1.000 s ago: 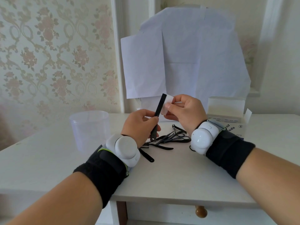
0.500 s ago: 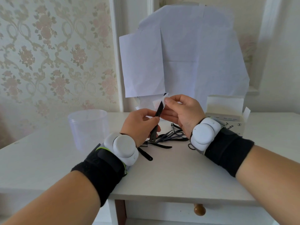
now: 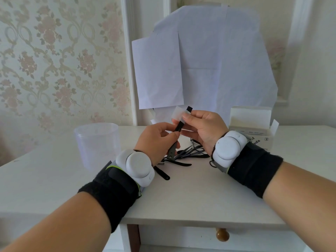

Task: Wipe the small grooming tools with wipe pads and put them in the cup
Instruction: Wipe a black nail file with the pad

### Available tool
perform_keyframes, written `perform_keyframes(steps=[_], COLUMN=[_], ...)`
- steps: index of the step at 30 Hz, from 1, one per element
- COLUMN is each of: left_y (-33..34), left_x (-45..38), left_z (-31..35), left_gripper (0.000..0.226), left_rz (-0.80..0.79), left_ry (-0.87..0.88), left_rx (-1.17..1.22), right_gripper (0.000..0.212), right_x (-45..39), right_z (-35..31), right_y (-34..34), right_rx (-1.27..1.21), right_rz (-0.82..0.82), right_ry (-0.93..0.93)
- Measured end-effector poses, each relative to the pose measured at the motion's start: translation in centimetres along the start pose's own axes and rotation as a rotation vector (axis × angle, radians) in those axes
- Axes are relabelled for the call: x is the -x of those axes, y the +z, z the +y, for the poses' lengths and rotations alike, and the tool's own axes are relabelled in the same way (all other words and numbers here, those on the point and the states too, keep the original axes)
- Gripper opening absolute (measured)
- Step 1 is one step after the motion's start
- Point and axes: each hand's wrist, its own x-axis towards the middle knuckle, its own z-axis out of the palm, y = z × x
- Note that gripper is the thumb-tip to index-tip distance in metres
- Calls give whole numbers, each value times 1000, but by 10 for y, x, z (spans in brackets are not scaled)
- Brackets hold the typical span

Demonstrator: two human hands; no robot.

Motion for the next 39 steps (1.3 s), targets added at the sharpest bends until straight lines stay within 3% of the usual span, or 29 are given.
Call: perform_keyframes(steps=[4,9,17,22,39], left_y=[1,0,2,4,5], left_x=[0,1,0,2,5], left_z=[0,0,1,5,8], left_gripper=[12,12,27,23,27], left_rz=[-3,-13,-35,-104,-231], left_ry=[10,20,-26,-90,-104], left_rx=[-34,-34,26,29,35], right_gripper=[14,35,28,23,18], right_x=[-1,-1,2,-1,0], right_z=[-1,-3,-10,-13,-19], right_y=[-1,-1,-2,-6,-5], right_rx=[-65,24,-22,-79,-131], right_rz=[64,92,184,265,294], right_ry=[2,-21,-42,-43,-112])
